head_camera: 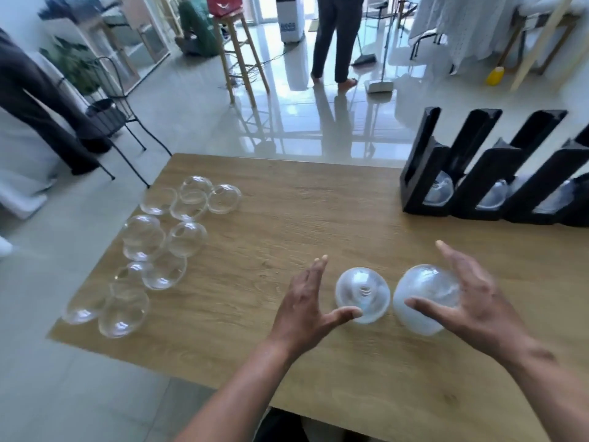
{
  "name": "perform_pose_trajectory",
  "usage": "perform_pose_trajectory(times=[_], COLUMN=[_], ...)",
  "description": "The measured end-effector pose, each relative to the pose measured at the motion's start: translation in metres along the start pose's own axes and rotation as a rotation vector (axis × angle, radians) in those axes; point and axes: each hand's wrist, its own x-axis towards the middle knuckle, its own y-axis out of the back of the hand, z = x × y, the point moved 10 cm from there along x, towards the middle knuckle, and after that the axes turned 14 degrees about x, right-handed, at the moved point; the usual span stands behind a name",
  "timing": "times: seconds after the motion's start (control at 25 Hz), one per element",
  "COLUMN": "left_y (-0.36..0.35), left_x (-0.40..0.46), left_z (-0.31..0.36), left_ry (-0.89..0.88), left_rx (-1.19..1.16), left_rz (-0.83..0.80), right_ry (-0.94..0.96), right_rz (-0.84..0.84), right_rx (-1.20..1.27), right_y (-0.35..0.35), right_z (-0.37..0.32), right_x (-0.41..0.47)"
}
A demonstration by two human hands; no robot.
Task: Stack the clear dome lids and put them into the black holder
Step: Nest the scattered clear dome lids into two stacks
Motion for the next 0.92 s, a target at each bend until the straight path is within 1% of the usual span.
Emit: perform_pose_trajectory(times=[0.04, 0.12, 0.2, 0.28, 0.32, 0.4, 0.52, 0.6, 0.72, 0.8, 0.84, 0.92], left_y=[0.018, 0.062, 0.1, 0.129, 0.138, 0.153, 0.159, 0.155, 0.15, 0.154, 0.158, 0.167], left_x=[-0.005, -0.021, -0.041, -0.06, -0.066, -0.072, -0.068, -0.061, -0.048, -0.046, -0.048, -0.054], left_z=[-0.015, -0.06, -0.113, -0.167, -0.188, -0.225, -0.253, -0.257, -0.255, -0.255, -0.255, -0.258], left_ry=[0.017, 0.085, 0.207, 0.327, 0.363, 0.378, 0.27, 0.18, 0.123, 0.099, 0.089, 0.08], left_rx=[0.041, 0.148, 0.23, 0.285, 0.315, 0.4, 0.604, 0.676, 0.718, 0.682, 0.62, 0.42], left_rz=[0.083, 0.273, 0.394, 0.444, 0.446, 0.424, 0.353, 0.325, 0.242, 0.226, 0.239, 0.263], right_ry=[0.05, 0.168, 0.237, 0.294, 0.315, 0.335, 0.365, 0.409, 0.479, 0.518, 0.535, 0.528], right_rz=[0.031, 0.048, -0.019, -0.122, -0.17, -0.258, -0.366, -0.382, -0.366, -0.392, -0.416, -0.457], right_rx=[0.001, 0.008, 0.036, 0.036, 0.029, 0.016, -0.074, -0.151, -0.197, -0.247, -0.29, -0.351], right_y=[0.005, -0.008, -0.047, -0.103, -0.131, -0.189, -0.275, -0.323, -0.373, -0.401, -0.412, -0.421], right_z=[-0.017, -0.063, -0.105, -0.145, -0.158, -0.183, -0.226, -0.256, -0.293, -0.307, -0.306, -0.295], right_x=[0.006, 0.023, 0.037, 0.046, 0.05, 0.057, 0.076, 0.097, 0.134, 0.151, 0.155, 0.158])
